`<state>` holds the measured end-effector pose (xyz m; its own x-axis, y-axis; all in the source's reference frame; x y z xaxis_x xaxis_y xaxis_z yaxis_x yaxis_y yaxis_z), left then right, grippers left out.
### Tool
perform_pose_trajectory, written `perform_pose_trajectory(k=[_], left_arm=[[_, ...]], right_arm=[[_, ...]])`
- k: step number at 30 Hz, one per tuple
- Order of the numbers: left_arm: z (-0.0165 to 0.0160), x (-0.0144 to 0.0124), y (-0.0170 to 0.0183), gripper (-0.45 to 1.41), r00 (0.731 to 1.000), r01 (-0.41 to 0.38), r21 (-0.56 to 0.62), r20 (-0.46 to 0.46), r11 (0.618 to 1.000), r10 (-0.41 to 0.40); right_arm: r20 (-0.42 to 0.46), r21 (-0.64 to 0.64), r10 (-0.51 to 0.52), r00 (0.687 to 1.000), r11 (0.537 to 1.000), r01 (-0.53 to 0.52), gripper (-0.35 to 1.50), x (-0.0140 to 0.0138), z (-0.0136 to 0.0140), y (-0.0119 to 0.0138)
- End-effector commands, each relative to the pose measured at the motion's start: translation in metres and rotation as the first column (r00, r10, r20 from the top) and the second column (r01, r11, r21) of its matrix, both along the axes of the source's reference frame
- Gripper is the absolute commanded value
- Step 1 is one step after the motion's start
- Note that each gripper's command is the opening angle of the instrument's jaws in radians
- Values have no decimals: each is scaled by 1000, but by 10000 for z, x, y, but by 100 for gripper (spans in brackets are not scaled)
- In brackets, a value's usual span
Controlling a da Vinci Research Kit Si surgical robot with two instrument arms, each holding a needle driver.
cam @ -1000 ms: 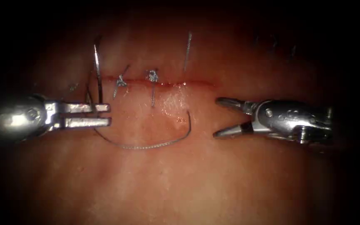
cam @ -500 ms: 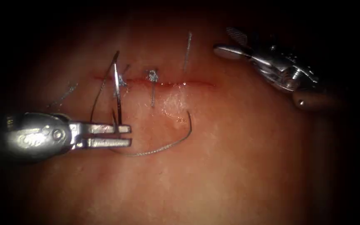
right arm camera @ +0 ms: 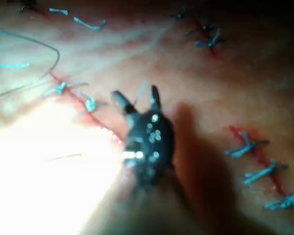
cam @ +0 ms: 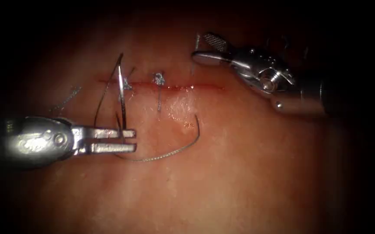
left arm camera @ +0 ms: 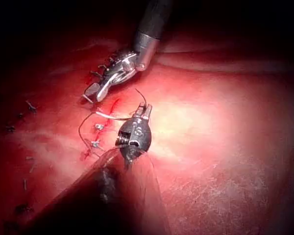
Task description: Wound Closure
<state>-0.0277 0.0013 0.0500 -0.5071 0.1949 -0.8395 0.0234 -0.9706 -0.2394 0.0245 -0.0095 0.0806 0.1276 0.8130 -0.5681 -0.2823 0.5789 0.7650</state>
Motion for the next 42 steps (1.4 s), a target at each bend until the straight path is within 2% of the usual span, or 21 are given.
perform_pose_trajectory(k=[1, 6, 9, 10, 11, 14, 24, 33, 42], left_arm=[[6, -5, 3, -45, 1000, -1, -2, 3, 1000, 1], [7, -5, 3, -45, 1000, -2, -3, 3, 1000, 2], [8, -5, 3, -45, 1000, -2, -3, 3, 1000, 2], [8, -5, 3, -45, 1000, -2, -3, 3, 1000, 2], [8, -5, 3, -45, 1000, -2, -3, 3, 1000, 2], [8, -5, 3, -45, 1000, -2, -3, 3, 1000, 2], [8, -5, 3, -45, 1000, -1, -3, 3, 1000, 1], [8, -5, 3, -45, 1000, -2, -3, 3, 1000, 2], [9, -7, 1, -45, 1000, -1, -5, 2, 1000, 1]], right_arm=[[-4, -5, -14, 1000, 1000, 14, 106, 10, 1, -1], [-7, -3, -18, 1000, 1000, 18, 104, 12, 1, -1], [-10, -1, -26, 1000, 1000, 26, 84, 12, 2, -1], [-14, 1, -31, 999, 1000, 31, 64, 12, 2, -1], [-22, 9, -38, 999, 999, 38, 27, 13, 2, -1], [-24, 5, -47, 999, 999, 47, -35, 15, 3, 1], [-28, 3, -53, 998, 999, 53, -35, 16, 7, 4], [-31, -43, 0, 1000, 999, -1, -35, 10, -15, 27], [-39, -74, 37, 999, 996, -40, -35, 4, -29, 39]])
